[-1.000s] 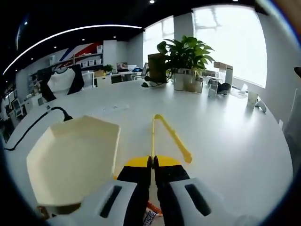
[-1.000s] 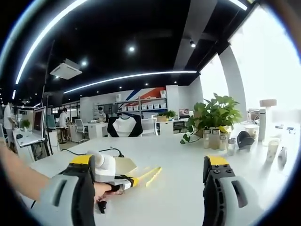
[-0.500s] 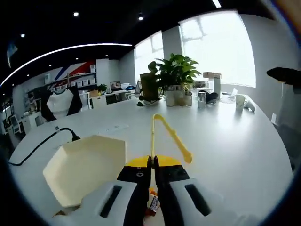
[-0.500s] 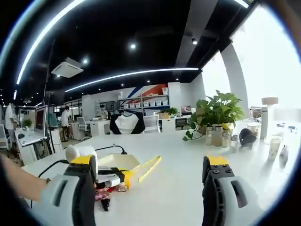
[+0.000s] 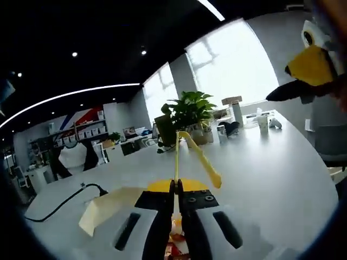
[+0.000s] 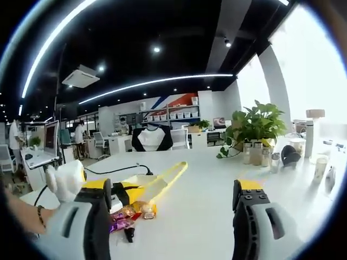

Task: Place the target food into the container with the food tongs after gripping and lifting it, then release it inside without dropping or visibly crushing the food.

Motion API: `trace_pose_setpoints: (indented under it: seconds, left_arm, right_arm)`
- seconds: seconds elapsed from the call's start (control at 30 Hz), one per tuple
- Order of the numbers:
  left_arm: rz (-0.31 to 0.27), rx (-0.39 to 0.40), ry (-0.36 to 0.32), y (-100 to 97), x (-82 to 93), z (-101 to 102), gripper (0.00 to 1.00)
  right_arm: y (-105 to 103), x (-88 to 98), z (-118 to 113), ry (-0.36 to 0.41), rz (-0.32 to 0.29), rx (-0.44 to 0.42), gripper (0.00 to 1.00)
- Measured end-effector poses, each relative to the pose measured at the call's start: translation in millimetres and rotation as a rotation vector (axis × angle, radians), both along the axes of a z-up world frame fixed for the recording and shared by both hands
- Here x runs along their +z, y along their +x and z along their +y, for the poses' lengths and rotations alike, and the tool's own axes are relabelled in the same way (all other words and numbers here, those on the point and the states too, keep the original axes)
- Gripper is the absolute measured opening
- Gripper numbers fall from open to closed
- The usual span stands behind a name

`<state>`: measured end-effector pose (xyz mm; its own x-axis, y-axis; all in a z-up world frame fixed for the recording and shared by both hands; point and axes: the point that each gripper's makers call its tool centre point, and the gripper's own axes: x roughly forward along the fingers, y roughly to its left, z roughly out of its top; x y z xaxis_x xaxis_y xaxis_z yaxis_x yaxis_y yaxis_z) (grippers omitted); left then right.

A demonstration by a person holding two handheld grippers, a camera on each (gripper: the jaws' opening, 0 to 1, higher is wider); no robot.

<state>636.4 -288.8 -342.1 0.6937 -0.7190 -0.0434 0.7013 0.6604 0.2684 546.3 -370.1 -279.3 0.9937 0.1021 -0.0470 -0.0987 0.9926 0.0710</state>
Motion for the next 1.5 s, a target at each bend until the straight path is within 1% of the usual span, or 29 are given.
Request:
trace_pose_setpoints:
  seconds: [0.07,0.13,0.17,0.23,0.27,0.37,0.43,0.47,0.5,0.63,0.7,0.73,0.8,0.83,0.9,0.93,0.97,1.0,1.03,1.07,1.17,1.2,1.23,1.3,1.37,1.4,1.43,1.47,1.5]
  left_arm:
    - [-0.028,-0.009,-0.002,-8.3,4.7,1,0.02]
    - [-0.048,-0.016,-0.012,-14.1,8.5,3,0.02]
    - [-0.079,-0.028,-0.013,-19.0,12.5,3,0.02]
    - [-0.108,-0.036,-0.003,-24.8,14.9,3,0.02]
    - [-0.112,-0.036,0.002,-28.3,15.1,4,0.02]
    - [-0.134,-0.049,-0.028,-38.3,21.2,5,0.02]
    - [-0.192,-0.061,-0.002,-45.8,26.5,6,0.02]
    - [-0.2,-0.071,-0.018,-50.7,29.2,7,0.02]
    - [-0.196,-0.073,-0.03,-53.4,30.5,8,0.02]
    - [-0.225,-0.066,-0.025,-61.1,33.4,12,0.02]
    - [-0.232,-0.071,-0.043,-65.6,35.0,13,0.02]
    - [-0.238,-0.071,-0.04,-67.7,35.2,13,0.02]
    - [-0.285,-0.076,0.0,-72.9,35.7,13,0.02]
    - [-0.293,-0.081,0.007,-75.2,35.8,12,0.02]
    - [-0.314,-0.086,0.048,-79.5,34.1,10,0.02]
    - [-0.329,-0.088,0.066,-80.8,34.1,10,0.02]
    - [-0.336,-0.1,0.066,-83.9,34.5,9,0.02]
    - [-0.337,-0.102,0.066,-84.3,35.3,9,0.02]
    - [-0.35,-0.102,0.079,-84.9,36.2,8,0.02]
    - [-0.381,-0.102,0.109,-84.8,38.0,8,0.02]
    - [-0.379,-0.102,0.117,-84.6,37.7,9,0.02]
    - [-0.383,-0.102,0.124,-84.3,37.6,10,0.02]
    - [-0.389,-0.104,0.134,-83.9,36.9,11,0.02]
    - [-0.41,-0.103,0.159,-83.4,36.7,14,0.02]
    - [-0.436,-0.112,0.181,-85.3,37.3,14,0.02]
    - [-0.482,-0.112,0.222,-86.6,39.0,15,0.02]
    - [-0.505,-0.121,0.243,-89.0,38.5,14,0.02]
    - [-0.489,-0.121,0.23,-89.4,37.4,14,0.02]
    - [-0.487,-0.121,0.231,-89.3,37.3,14,0.02]
  right_arm:
    - [1,-0.3,0,-0.015,0.004,-0.002,0.92]
    - [2,0.1,0,0.005,0.007,-0.004,0.92]
    - [2,0.6,0,0.017,0.009,-0.004,0.91]
    - [3,0.7,-1,0.023,0.012,-0.01,0.93]
    - [3,0.5,-1,0.025,0.016,-0.02,0.93]
    - [3,-0.3,6,0.039,0.023,0.014,0.92]
    - [3,-0.3,9,0.066,0.024,0.02,0.92]
    - [4,-1.9,11,0.071,0.033,0.021,0.92]
    - [4,-2.8,12,0.069,0.037,0.021,0.92]
    - [6,-10.7,16,0.103,0.077,0.021,0.89]
    - [6,-12.7,17,0.125,0.09,0.026,0.87]
    - [6,-12.7,18,0.129,0.09,0.026,0.87]
    - [8,-13.3,20,0.14,0.095,0.03,0.86]
    - [8,-13.5,22,0.147,0.096,0.034,0.85]
    - [11,-10.4,26,0.175,0.077,0.049,0.84]
    - [11,-11.4,28,0.182,0.086,0.052,0.83]
    - [13,-15.1,31,0.199,0.112,0.056,0.81]
    - [14,-17.1,32,0.217,0.125,0.056,0.79]
    - [15,-18.2,34,0.24,0.132,0.06,0.77]
    - [17,-19.3,36,0.288,0.138,0.065,0.75]
    - [21,-24.4,39,0.384,0.162,0.064,0.69]
    - [23,-25.3,41,0.403,0.165,0.071,0.66]
    - [24,-26.9,43,0.439,0.175,0.076,0.63]
    - [26,-28.8,46,0.478,0.187,0.08,0.59]
    - [30,-33.3,50,0.479,0.199,0.088,0.56]
    - [31,-35.4,53,0.49,0.21,0.095,0.56]
    - [30,-36.6,56,0.517,0.222,0.104,0.55]
    - [31,-36.1,59,0.547,0.225,0.113,0.53]
    - [31,-34.8,59,0.569,0.216,0.114,0.51]
